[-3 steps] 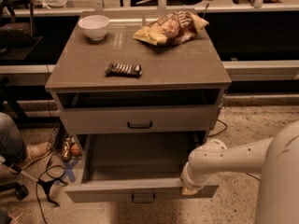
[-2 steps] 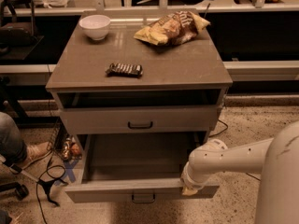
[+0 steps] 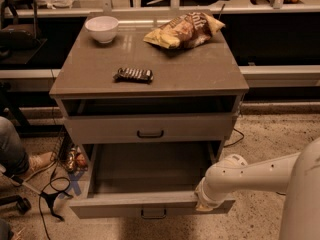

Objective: Open middle drawer

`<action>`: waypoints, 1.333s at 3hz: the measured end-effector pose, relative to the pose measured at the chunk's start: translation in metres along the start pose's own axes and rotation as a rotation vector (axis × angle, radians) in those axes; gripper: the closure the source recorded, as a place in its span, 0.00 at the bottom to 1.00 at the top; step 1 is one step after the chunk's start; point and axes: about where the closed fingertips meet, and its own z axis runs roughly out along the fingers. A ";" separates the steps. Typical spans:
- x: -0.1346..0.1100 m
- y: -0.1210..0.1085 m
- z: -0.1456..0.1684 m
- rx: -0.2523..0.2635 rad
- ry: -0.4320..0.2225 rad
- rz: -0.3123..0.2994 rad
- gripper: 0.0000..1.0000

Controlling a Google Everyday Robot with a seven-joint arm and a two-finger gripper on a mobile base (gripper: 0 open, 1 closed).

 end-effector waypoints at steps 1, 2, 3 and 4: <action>0.000 0.001 0.001 -0.002 0.000 0.000 0.51; 0.000 0.001 0.001 -0.003 0.000 0.000 0.20; 0.000 0.001 0.001 -0.003 0.000 0.000 0.00; 0.014 0.017 0.000 -0.015 0.016 0.026 0.03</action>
Offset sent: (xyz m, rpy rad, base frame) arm -0.0008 0.0001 -0.0008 0.0000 0.0020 0.0006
